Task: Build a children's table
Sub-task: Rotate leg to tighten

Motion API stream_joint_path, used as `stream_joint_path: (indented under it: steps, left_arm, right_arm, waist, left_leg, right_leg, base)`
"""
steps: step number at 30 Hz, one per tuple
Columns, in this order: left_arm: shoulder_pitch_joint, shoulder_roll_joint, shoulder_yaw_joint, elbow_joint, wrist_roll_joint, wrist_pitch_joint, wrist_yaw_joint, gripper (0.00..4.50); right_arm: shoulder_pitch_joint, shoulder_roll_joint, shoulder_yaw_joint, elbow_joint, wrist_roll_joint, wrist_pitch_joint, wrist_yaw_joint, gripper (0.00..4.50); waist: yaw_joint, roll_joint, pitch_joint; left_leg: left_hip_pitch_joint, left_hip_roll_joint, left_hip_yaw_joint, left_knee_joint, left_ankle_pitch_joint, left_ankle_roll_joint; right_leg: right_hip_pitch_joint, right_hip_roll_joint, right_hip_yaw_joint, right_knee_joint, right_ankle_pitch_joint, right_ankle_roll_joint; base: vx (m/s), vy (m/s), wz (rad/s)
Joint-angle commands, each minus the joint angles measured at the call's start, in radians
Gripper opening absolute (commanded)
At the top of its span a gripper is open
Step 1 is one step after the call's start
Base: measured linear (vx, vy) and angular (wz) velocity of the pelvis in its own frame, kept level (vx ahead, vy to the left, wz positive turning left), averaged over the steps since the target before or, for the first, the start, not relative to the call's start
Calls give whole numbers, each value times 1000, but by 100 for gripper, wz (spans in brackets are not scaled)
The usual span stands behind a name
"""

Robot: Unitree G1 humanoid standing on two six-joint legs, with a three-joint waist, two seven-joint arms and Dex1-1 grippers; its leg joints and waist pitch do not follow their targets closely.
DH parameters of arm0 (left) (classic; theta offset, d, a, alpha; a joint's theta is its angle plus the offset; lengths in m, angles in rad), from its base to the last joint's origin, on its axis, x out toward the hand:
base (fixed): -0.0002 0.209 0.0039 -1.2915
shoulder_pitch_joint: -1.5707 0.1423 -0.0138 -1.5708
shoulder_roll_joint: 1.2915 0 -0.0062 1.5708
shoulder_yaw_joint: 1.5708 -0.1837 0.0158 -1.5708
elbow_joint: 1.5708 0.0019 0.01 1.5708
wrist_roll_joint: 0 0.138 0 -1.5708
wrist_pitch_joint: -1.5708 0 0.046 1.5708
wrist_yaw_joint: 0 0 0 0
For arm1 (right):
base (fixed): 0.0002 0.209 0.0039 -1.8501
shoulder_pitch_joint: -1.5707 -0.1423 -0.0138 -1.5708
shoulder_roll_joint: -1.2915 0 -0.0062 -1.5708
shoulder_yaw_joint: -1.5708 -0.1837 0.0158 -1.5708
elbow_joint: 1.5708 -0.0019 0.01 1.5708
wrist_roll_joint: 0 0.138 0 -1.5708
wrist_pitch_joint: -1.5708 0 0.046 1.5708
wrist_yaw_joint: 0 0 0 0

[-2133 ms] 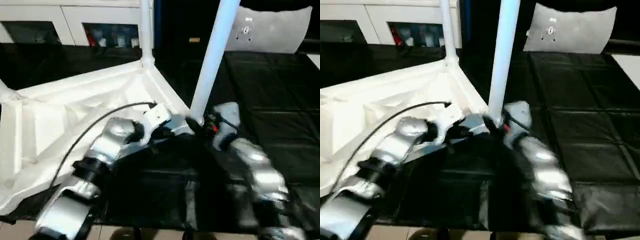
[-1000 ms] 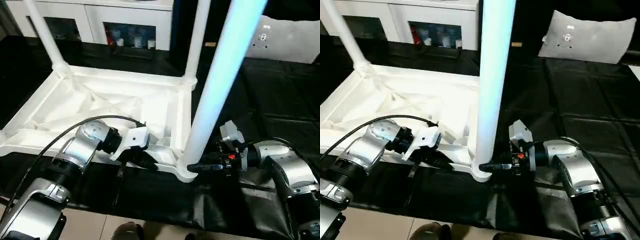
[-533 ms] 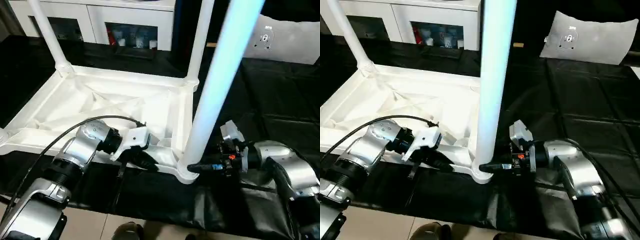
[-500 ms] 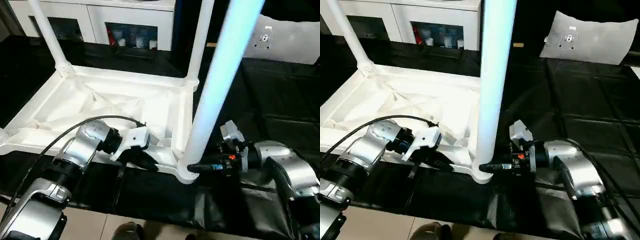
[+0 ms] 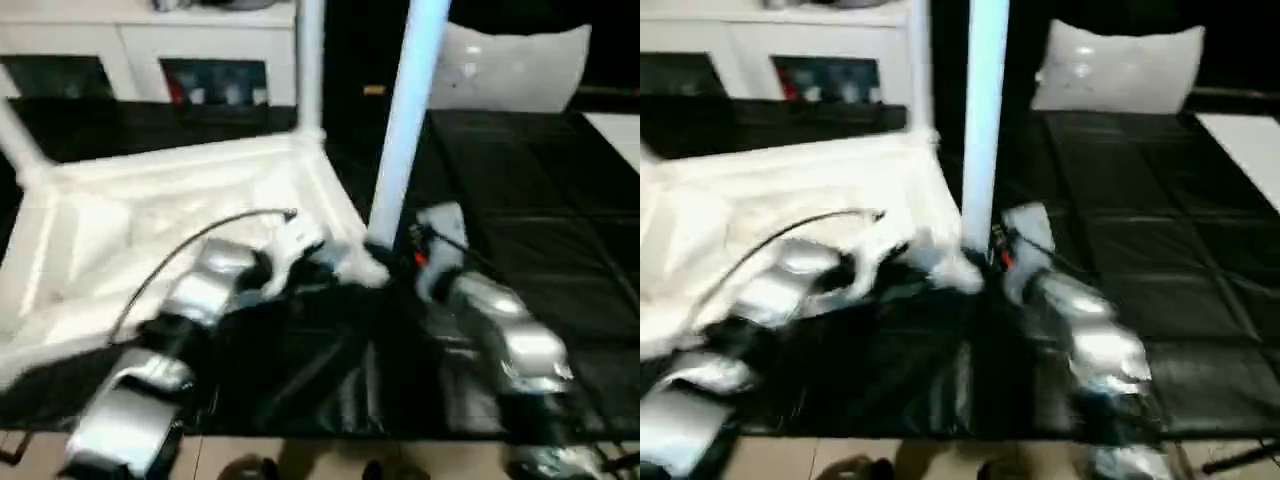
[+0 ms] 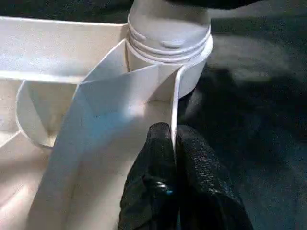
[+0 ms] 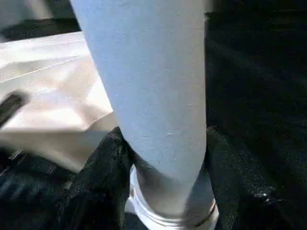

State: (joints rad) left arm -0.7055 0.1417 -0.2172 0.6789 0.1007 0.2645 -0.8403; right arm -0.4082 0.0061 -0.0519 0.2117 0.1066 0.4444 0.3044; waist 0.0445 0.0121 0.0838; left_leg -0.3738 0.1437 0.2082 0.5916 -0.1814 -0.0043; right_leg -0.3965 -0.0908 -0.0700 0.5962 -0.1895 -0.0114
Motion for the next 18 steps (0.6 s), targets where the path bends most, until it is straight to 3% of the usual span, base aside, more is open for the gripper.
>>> stream_joint_path:
  steps: [1,2,3,6,8,10,15,18]
  left_arm:
    - [-53,-136,10,-18,-41,-4,154,0]
    - [-57,-141,8,-15,-34,-7,171,0]
    - [-60,-143,7,-13,-29,-9,181,0]
    - [-62,-147,3,-13,-20,-16,189,0]
    - [-57,-135,-9,-14,-5,-14,167,0]
    - [-48,-114,-22,-17,14,-13,147,0]
    - [-25,-56,-40,-43,33,3,111,0]
    - [0,1,-60,-78,35,3,40,0]
  right_arm:
    - [-10,124,126,130,3,30,-61,198]
    - [-18,138,110,145,15,14,-72,198]
    - [-23,147,100,155,25,2,-78,252]
    - [-39,173,76,177,11,-55,-118,272]
    - [-41,176,58,177,2,-82,-124,302]
    - [-35,164,43,170,-5,-106,-123,318]
    - [11,97,35,111,5,-142,-70,360]
    - [65,21,45,26,24,-127,24,381]
  waist:
    - [-7,-1,-49]
    - [-8,1,-50]
    - [-7,2,-51]
    - [-10,2,-57]
    - [-7,0,-58]
    - [-4,6,-57]
    - [2,2,-59]
    - [5,1,-65]
  left_leg:
    - [25,88,-76,-97,-457,-78]
    - [25,88,-77,-99,-456,-77]
    - [28,88,-74,-100,-453,-65]
    - [20,88,-65,-105,-381,-37]
    - [22,87,-58,-102,-351,-18]
    - [22,87,-57,-101,-340,-7]
    - [20,89,-55,-99,-316,11]
    - [11,90,-54,-96,-234,45]
  right_leg:
    - [15,-90,51,-103,-527,-135]
    - [17,-90,51,-105,-514,-130]
    - [14,-91,56,-107,-477,-132]
    - [24,-85,59,-96,-317,-165]
    - [25,-85,61,-95,-272,-183]
    - [26,-87,61,-96,-275,-191]
    - [30,-88,62,-98,-288,-184]
    - [38,-83,60,-81,-161,-209]
  base:
    - [0,0,0]
    - [0,0,0]
    - [0,0,0]
    - [0,0,0]
    - [0,0,0]
    - [0,0,0]
    - [0,0,0]
    - [0,0,0]
